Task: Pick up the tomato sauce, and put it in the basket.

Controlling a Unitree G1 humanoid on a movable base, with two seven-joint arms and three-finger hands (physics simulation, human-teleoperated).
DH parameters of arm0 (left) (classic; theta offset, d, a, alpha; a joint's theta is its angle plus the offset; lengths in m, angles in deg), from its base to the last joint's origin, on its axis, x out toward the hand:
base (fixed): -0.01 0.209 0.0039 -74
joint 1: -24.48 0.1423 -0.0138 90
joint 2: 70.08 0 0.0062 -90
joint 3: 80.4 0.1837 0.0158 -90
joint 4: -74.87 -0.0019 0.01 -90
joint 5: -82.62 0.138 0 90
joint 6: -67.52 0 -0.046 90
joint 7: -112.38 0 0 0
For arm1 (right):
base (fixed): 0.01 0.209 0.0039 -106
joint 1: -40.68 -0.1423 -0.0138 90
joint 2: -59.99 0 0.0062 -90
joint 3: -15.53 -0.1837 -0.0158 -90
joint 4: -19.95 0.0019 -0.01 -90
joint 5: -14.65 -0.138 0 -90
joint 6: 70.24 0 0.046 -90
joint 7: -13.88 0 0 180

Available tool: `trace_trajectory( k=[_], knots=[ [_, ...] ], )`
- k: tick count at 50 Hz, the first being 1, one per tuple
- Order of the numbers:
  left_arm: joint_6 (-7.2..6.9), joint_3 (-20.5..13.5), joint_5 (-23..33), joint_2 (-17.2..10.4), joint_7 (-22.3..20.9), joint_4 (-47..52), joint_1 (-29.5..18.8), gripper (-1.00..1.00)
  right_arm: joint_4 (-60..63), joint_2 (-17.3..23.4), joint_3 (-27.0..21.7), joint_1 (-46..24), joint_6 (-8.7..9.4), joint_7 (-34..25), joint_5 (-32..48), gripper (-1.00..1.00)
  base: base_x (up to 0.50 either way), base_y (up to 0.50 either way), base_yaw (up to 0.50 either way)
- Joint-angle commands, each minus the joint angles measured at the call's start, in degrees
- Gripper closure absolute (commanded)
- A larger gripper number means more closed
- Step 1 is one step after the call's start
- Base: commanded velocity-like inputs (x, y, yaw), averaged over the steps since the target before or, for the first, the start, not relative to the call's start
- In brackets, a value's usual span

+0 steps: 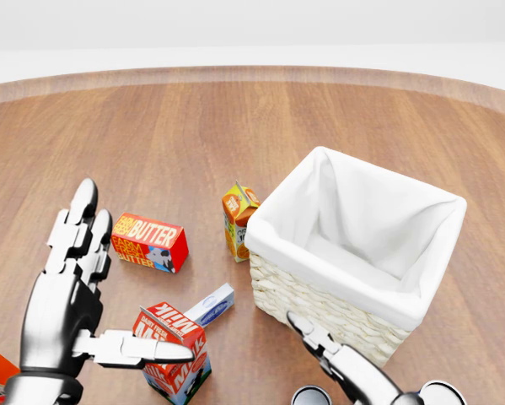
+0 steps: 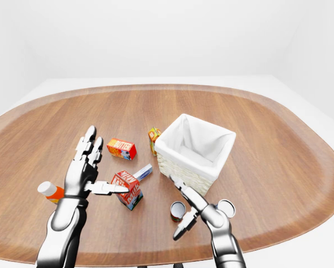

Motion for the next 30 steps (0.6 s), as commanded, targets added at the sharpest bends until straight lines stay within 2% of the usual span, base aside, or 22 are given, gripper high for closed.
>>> trace_trajectory(
  k=[1, 30],
  knots=[
    [0.00, 0.00, -0.02, 0.01, 0.04, -0.30, -0.07, -1.00, 1.82, -0.13, 0.14, 0.44, 0.00, -0.32, 0.31, -1.00, 0.00, 0.00, 0.00],
    [0.00, -0.05, 0.02, -0.03, -0.07, 0.15, -0.04, -1.00, -1.63, 0.08, 0.35, -0.70, 0.00, 0.96, 1.47, -1.00, 0.00, 0.00, 0.00]
  ],
)
